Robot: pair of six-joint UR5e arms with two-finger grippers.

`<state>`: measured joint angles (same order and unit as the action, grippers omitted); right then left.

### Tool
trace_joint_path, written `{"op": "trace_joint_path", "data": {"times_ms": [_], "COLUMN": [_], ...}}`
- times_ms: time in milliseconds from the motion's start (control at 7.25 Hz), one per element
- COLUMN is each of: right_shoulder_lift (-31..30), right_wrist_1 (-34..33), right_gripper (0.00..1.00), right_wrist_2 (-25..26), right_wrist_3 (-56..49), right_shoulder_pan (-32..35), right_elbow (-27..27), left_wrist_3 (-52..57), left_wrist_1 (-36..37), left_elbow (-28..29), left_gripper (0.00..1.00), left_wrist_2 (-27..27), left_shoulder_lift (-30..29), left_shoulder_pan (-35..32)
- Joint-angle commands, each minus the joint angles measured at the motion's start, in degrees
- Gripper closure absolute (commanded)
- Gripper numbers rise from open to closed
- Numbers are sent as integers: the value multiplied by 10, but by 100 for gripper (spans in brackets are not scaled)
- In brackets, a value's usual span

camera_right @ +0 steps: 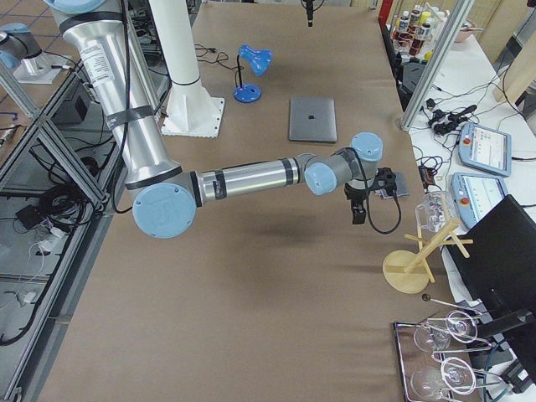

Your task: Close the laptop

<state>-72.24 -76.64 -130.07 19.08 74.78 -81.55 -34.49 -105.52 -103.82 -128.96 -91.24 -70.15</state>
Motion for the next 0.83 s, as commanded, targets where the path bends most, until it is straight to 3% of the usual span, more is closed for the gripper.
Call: {"op": "trace_joint_path", "data": {"times_ms": [0,276,552,690], "right_shoulder_lift": [-31,-53,-81,-115], "right_wrist_1": [-92,-164,-161,-161], "right_gripper": [0,0,0,0], "right_wrist_2": [-2,-4,-12,-11], "right_wrist_3": [-159,-217,-229,-228], "right_shoulder_pan": [63,96,119,120], "right_elbow": [-5,-18,-25,-73], "left_wrist_3": [98,101,101,114], "left_wrist_1": [3,3,0,0], "left_elbow": [4,19,51,65], "left_gripper": [1,1,1,1], "left_wrist_2": [-17,-19,-42,-52], "left_shoulder_lift": [55,76,76,76], "left_shoulder_pan": [-57,-75,-90,-106]}}
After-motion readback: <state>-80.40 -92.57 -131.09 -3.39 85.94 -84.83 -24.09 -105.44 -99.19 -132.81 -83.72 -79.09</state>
